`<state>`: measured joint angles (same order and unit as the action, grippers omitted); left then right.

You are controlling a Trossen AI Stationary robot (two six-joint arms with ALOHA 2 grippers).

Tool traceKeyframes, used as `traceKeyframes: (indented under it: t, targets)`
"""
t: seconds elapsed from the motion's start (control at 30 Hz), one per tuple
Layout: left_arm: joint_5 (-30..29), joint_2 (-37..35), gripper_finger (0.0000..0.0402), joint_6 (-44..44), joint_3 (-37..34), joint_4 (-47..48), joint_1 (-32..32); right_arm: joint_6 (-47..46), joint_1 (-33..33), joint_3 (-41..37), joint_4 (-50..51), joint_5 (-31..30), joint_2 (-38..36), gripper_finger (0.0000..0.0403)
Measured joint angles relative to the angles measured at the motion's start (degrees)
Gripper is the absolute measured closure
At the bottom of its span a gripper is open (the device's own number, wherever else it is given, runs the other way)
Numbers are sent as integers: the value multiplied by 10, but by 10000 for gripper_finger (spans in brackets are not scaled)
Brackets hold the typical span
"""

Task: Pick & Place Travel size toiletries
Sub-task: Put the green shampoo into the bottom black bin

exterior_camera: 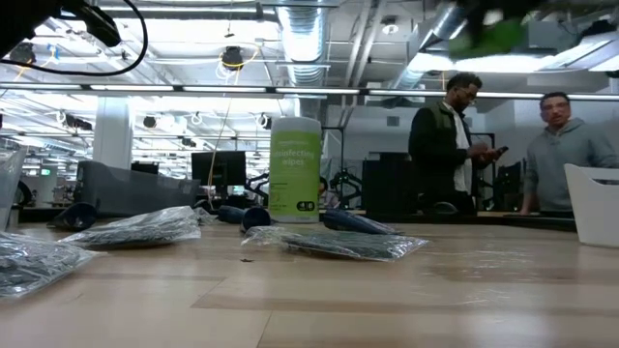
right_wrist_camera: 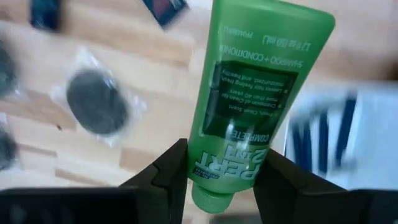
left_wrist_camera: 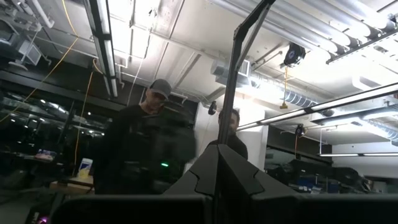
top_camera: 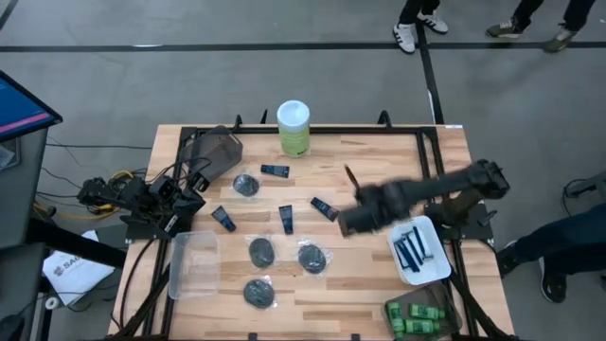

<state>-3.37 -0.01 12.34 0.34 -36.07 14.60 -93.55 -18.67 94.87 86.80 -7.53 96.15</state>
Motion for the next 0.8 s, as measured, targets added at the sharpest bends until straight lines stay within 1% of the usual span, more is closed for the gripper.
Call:
traceKeyframes:
  t: [0.13, 0.23, 0.33, 0.43, 0.5, 0.7, 0.8]
  targets:
    - [0, 0, 399, 0, 0, 0, 0, -189, -124, -3, -8, 10, 30, 272]
    - [0, 0, 399, 0, 0, 0, 0, -309, -203, -1, -30, 47, 55, 272]
    - [0, 0, 399, 0, 0, 0, 0, -395, -261, -2, -52, 86, 89, 272]
    - [0, 0, 399, 0, 0, 0, 0, -403, -293, -2, -88, 151, 119, 272]
    - [0, 0, 399, 0, 0, 0, 0, -405, -305, -2, -104, 181, 144, 272]
    - [0, 0, 399, 0, 0, 0, 0, -411, -328, -2, -122, 239, 187, 272]
    - [0, 0, 399, 0, 0, 0, 0, -411, -335, -2, -120, 262, 195, 272]
